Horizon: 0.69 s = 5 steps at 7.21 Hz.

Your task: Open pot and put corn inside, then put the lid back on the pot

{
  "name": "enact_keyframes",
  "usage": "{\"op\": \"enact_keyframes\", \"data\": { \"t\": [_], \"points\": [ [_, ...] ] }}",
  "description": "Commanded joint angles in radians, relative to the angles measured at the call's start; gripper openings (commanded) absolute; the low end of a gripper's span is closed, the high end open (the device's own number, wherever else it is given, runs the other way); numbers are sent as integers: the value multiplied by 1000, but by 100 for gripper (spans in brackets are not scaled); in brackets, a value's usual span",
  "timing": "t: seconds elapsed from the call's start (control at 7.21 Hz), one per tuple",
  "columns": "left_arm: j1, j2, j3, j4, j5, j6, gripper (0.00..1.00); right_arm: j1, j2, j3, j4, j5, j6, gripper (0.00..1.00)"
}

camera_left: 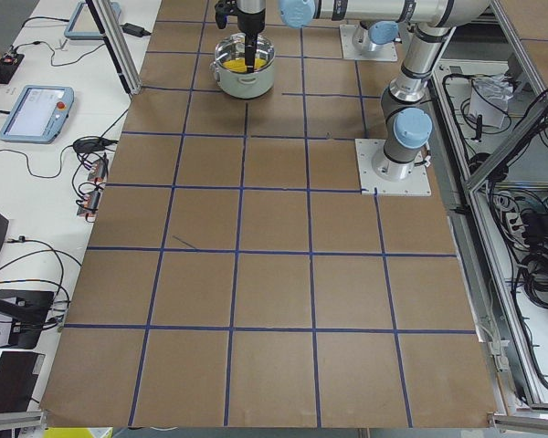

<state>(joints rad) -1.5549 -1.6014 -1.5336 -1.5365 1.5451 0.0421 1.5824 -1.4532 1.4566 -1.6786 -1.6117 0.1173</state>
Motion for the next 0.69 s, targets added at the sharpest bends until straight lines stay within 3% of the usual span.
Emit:
{"op": "enact_keyframes", "data": {
  "t": [0.0, 0.55],
  "points": [
    [-1, 11, 0, 9, 13, -45, 99, -18, -1, 1, 3, -2, -2, 100],
    [-1, 15, 1, 7, 13, -83, 99, -42, -26, 10, 3, -2, -41, 100]
  ]
}}
